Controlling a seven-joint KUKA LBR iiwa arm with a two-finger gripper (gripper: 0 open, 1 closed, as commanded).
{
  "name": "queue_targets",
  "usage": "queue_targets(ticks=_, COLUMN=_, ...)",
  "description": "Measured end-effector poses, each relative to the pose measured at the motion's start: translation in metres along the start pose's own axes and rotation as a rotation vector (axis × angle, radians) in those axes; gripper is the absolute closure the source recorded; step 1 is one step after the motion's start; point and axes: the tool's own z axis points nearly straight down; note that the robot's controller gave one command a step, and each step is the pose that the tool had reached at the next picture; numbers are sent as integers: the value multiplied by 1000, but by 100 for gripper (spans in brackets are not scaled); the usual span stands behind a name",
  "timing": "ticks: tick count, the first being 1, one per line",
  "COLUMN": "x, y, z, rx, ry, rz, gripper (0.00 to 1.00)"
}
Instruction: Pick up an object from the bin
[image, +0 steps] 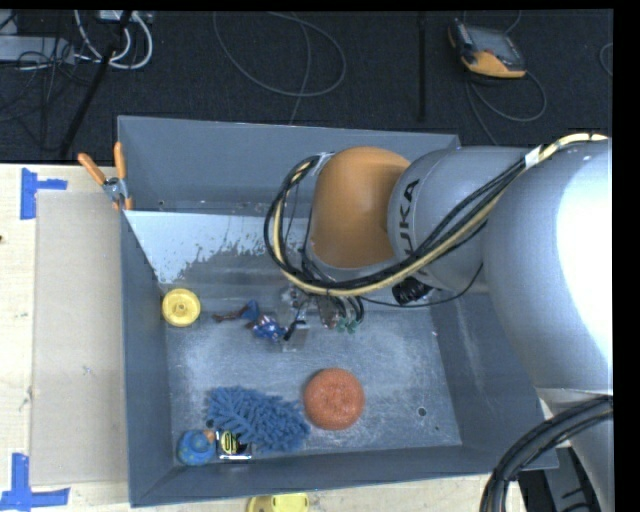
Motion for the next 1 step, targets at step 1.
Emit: queue_targets(ticks=1, x=-2, y=0, z=-22, rx=-1, ry=-7, rz=0, gripper=100)
